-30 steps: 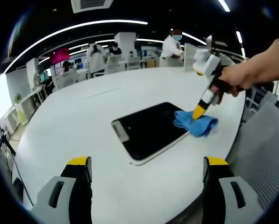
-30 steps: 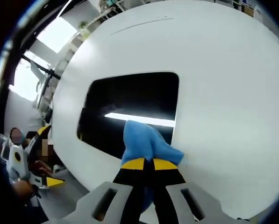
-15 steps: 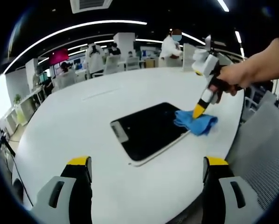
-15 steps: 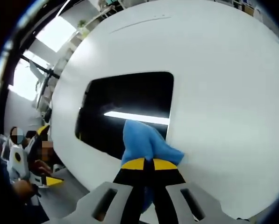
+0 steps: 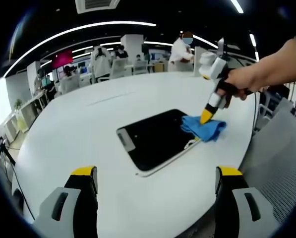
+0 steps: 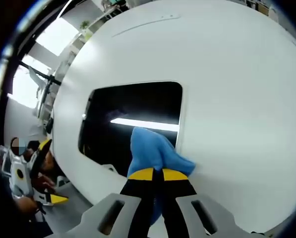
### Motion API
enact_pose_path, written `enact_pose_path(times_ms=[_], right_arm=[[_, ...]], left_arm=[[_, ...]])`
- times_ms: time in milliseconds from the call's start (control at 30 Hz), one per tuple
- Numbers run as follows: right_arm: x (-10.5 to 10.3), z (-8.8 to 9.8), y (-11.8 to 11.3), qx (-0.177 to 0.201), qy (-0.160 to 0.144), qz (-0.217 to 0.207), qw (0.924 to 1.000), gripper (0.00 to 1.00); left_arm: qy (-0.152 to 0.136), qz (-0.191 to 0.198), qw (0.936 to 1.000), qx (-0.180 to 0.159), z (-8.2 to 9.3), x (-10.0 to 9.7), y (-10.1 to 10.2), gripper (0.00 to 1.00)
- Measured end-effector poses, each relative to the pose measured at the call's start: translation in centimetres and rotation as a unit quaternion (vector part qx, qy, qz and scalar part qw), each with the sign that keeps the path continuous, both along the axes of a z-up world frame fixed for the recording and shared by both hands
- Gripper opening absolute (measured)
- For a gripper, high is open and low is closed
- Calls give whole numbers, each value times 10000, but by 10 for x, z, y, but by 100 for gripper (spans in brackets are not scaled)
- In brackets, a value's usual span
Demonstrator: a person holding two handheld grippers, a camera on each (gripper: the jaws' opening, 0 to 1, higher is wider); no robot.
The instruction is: Wipe the mirror surface with the cleaning cloth until all visible marks leave the cleaned area.
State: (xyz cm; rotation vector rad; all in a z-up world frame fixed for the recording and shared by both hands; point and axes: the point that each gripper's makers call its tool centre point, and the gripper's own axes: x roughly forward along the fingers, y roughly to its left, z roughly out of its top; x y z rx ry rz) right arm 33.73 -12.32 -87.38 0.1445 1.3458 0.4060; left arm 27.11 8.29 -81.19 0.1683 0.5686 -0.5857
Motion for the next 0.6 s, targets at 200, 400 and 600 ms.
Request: enact_pose_path(times_ms=[200,400,600], right_arm=[[6,0,1,-15,-1,-4,10000,0],[16,-1,1,-31,-25,-22,10000,0],[22,1,1,-48,-66,-14,10000,0]], left_arm=[[12,21,10000,-42,0,0,0,99],[36,33,10000,-70,0,0,1,99],[78,29,9999,-108,-1,-1,-1,99]])
